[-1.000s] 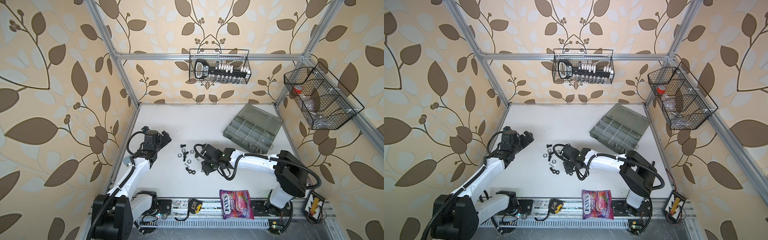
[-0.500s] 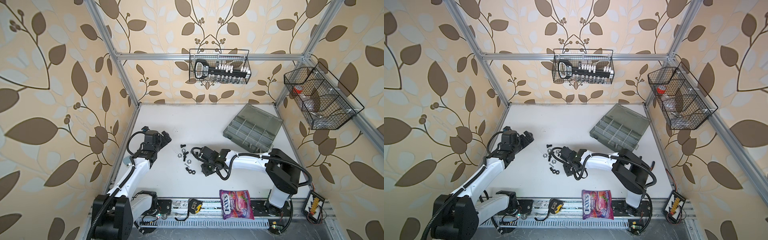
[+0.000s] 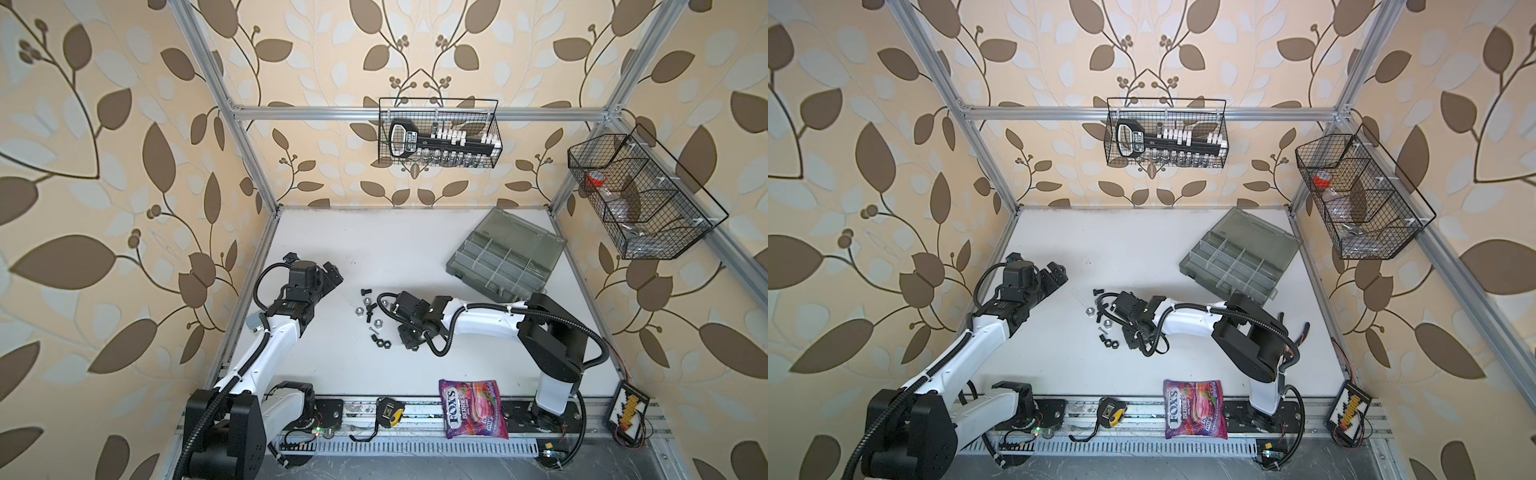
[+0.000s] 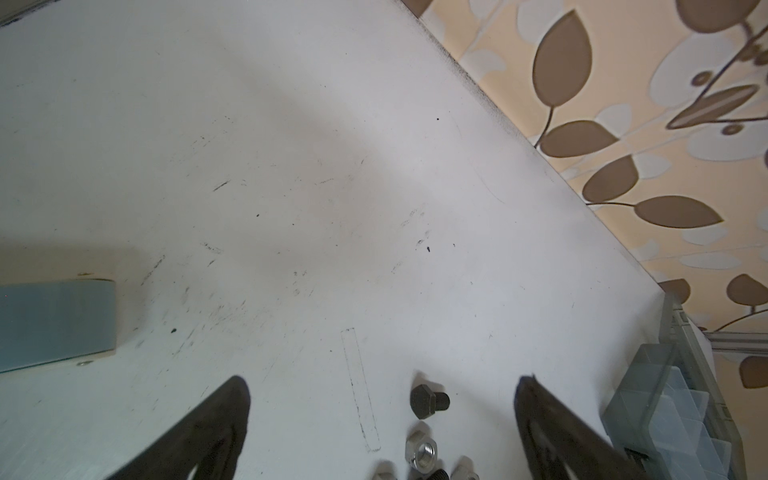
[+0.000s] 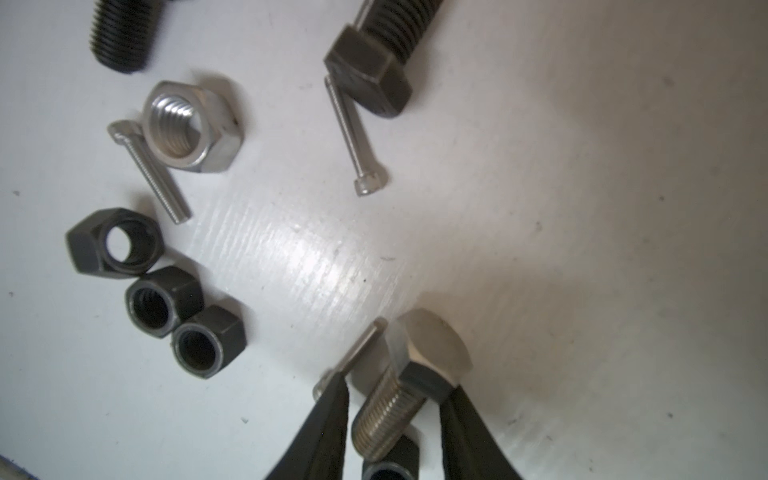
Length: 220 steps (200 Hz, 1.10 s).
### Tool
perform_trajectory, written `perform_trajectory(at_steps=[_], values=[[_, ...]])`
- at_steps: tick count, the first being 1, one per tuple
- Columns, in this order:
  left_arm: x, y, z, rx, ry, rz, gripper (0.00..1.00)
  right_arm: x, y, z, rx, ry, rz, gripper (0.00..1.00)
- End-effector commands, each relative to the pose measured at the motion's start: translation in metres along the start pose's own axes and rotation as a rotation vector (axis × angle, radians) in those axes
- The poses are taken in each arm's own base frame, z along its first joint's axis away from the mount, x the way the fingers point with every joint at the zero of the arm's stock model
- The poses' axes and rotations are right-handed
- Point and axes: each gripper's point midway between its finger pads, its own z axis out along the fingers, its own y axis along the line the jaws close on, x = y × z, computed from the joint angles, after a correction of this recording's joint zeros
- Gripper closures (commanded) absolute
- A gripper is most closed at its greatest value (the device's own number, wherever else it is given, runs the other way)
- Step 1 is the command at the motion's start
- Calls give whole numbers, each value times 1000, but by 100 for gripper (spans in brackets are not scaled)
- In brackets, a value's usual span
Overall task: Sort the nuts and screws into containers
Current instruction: 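Move the right gripper back to the bolt pile, then grasp another silver hex bolt with the right gripper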
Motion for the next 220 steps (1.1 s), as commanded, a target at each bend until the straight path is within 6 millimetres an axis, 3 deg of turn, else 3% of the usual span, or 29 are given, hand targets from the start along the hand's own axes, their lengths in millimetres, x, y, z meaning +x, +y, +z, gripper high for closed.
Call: perform_trajectory(at_steps=[1, 52, 111, 171, 220], values=[[-11, -11, -8, 23, -27, 3, 1, -7, -3, 4, 40, -9, -2, 67], [-12, -10, -9, 22, -33, 4, 1, -8, -16, 12, 90, -5, 3, 75], [-12, -9, -8, 16, -35, 5, 1, -4, -53, 7, 288, -3, -39, 75], [-11, -9, -6, 18, -30, 3, 1, 11, -54, 12, 274, 41, -39, 72], [-11, -10, -7, 23, -31, 2, 1, 12, -54, 3, 245, 34, -4, 95]])
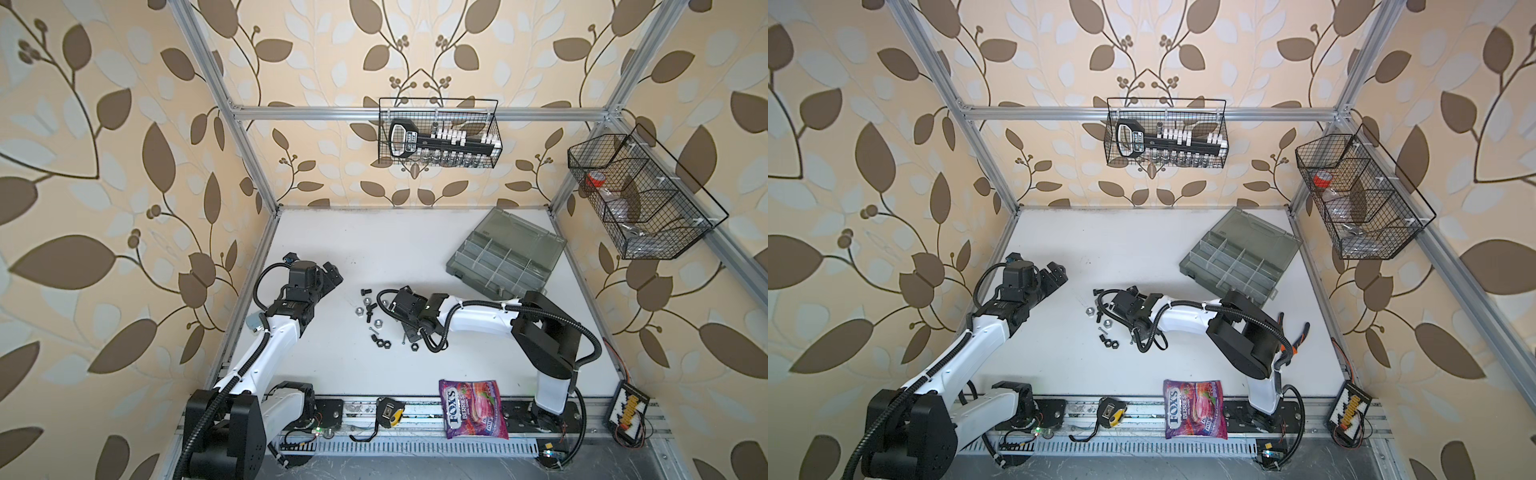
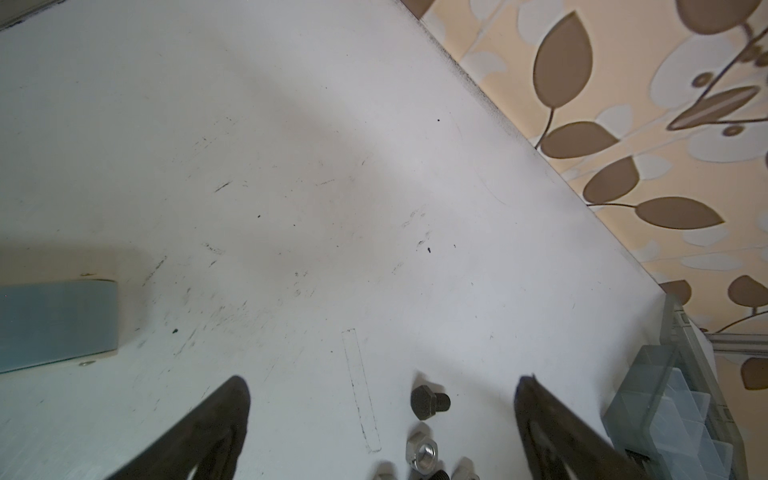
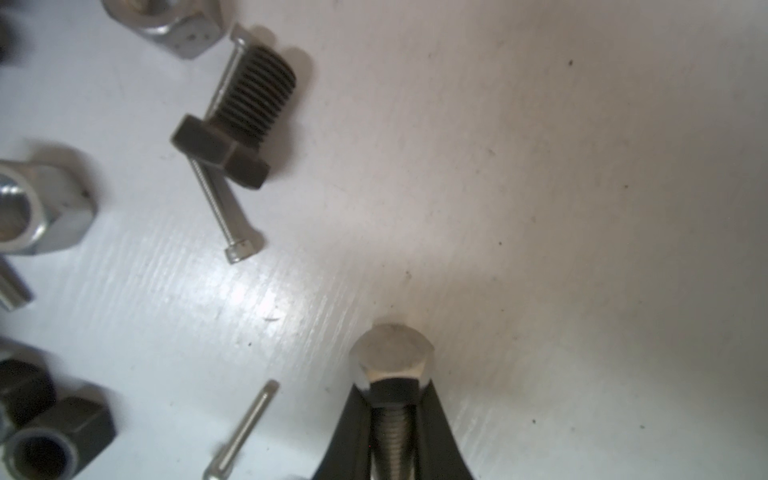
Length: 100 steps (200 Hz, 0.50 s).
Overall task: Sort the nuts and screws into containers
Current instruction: 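Grasp another silver hex bolt with the right gripper, then carry the bolt to the organizer box and lower it in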
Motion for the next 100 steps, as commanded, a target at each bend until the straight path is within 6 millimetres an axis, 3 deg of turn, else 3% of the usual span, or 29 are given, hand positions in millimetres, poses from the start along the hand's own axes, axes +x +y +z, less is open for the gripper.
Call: perform_trajectory(at_steps=[1, 18, 47, 77, 100], values=[[-10, -10, -7, 25, -27, 2, 1, 25, -15, 3, 35, 86, -4, 95], [-10, -10, -7, 26, -27, 2, 1, 19, -20, -3, 20, 71, 28, 100], [-10, -11, -7, 27, -26, 2, 1, 2, -41, -21, -23, 21, 125, 100], [-10, -10, -6, 25, -25, 3, 1, -16, -80, -45, -32, -51, 243, 100], [-10, -11, -7, 29, -25, 2, 1, -26, -122, -62, -19, -108, 357, 100]])
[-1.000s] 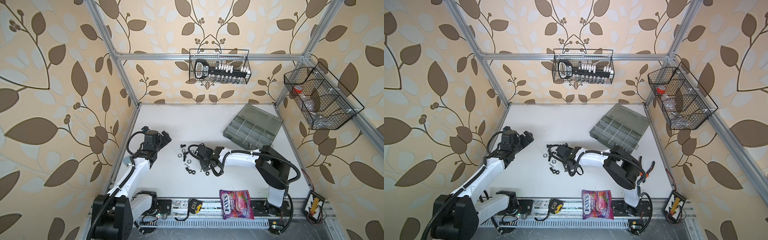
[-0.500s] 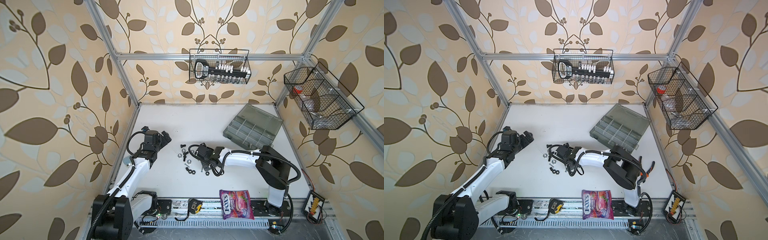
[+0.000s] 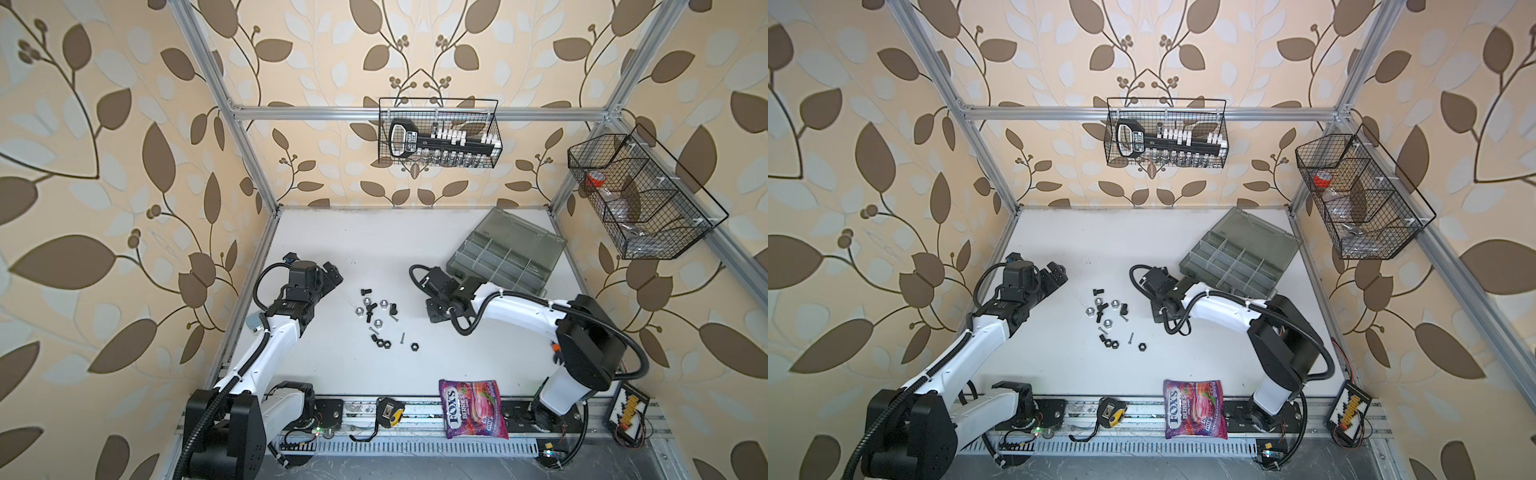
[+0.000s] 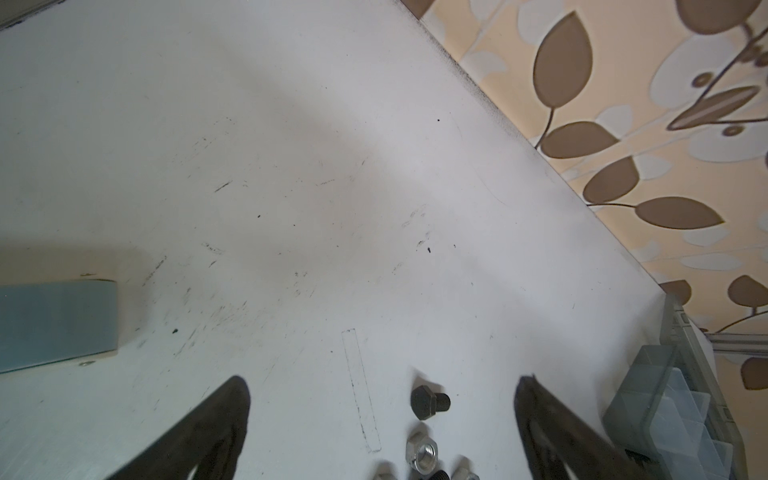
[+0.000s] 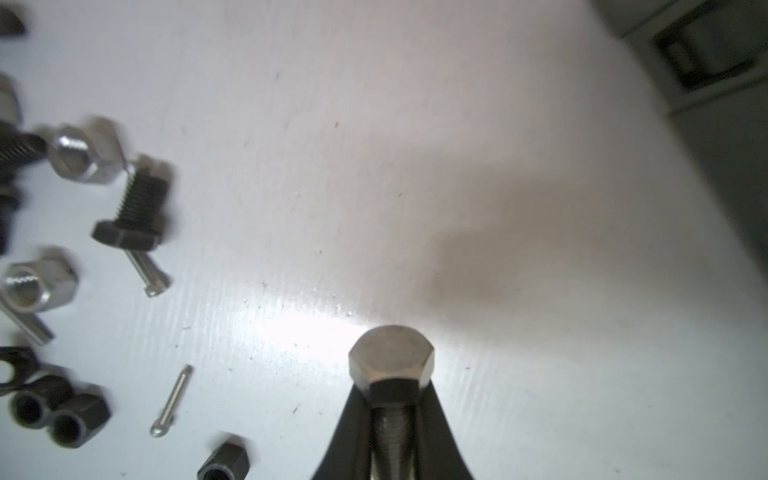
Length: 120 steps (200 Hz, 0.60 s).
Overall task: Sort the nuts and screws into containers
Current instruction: 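Carry the bolt to the organizer box and lower it in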
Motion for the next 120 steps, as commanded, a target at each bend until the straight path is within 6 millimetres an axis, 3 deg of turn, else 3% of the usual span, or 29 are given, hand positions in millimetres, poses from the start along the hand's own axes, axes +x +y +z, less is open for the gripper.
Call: perform_trajectory(at_steps=[1, 36, 68, 97, 120], values=[[-10, -11, -7, 30, -26, 2, 1, -13, -33, -17, 7, -44, 101, 100], [-11, -12, -7, 31, -26, 2, 1, -34, -94, -34, 23, -111, 276, 100], [-11, -12, -8, 34, -26, 2, 1, -42, -142, -37, 28, -143, 424, 100], [-12, -14, -8, 37, -26, 3, 1, -44, -170, -33, 31, -155, 514, 100], [-13, -14, -8, 37, -29, 2, 1, -46, -179, -29, 22, -158, 554, 100]])
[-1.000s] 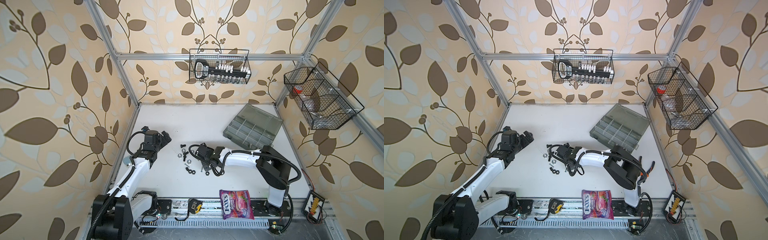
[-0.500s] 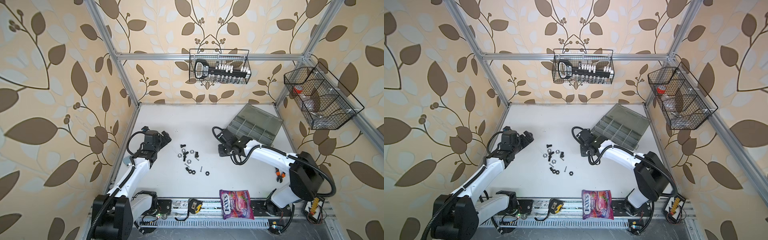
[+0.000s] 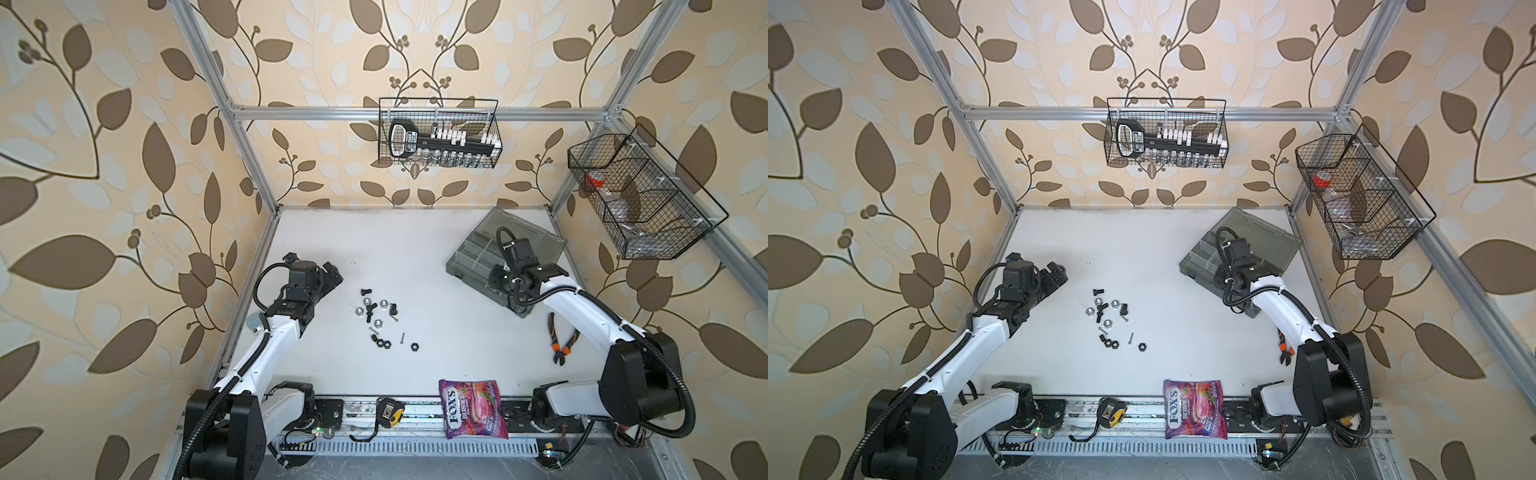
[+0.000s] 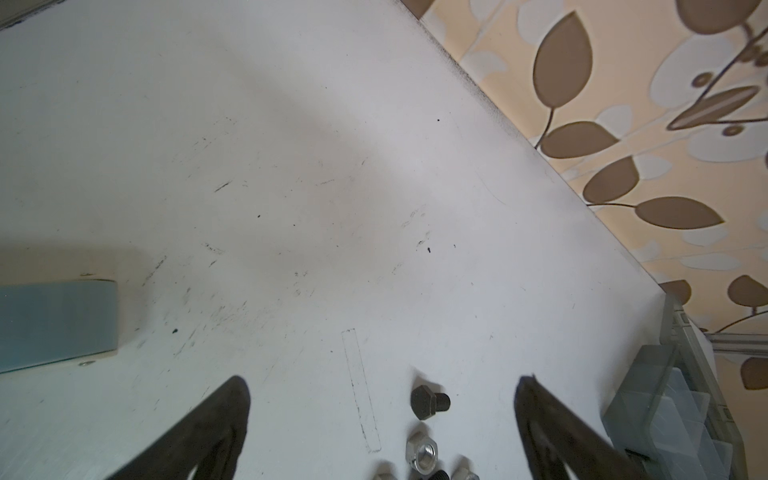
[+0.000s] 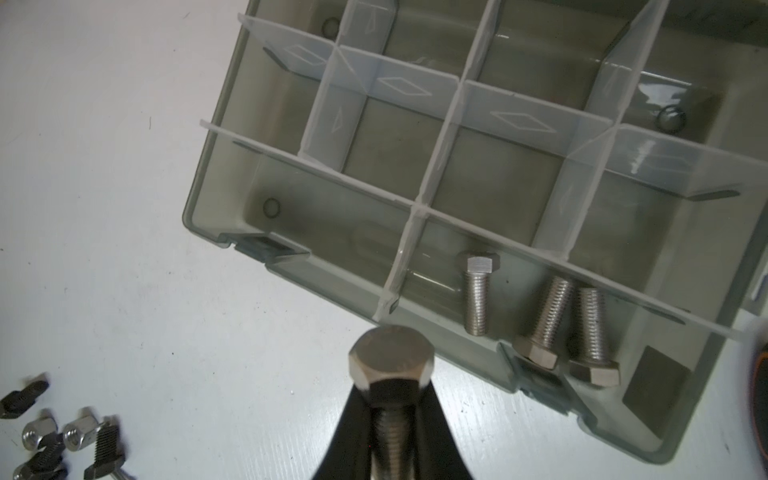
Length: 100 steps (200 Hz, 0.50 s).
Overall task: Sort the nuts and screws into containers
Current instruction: 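Carry the bolt to the organizer box and lower it in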
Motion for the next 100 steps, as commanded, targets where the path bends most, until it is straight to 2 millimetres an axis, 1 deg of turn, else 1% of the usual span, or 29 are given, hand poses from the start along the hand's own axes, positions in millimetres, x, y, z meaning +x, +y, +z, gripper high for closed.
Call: perform_trajectory(at_steps=[1, 49, 75, 100], values=[[-13, -14, -9, 37, -29, 3, 1, -5, 3, 3, -50, -6, 32, 100], [-13, -15, -8, 39, -26, 3, 1, -14, -9, 15, -9, -21, 58, 100], [-12, -14, -8, 39, -25, 4, 1, -14, -16, 23, 15, -7, 63, 100], [-12, -14, -8, 36, -24, 4, 1, -9, -19, 32, 22, 10, 64, 100]])
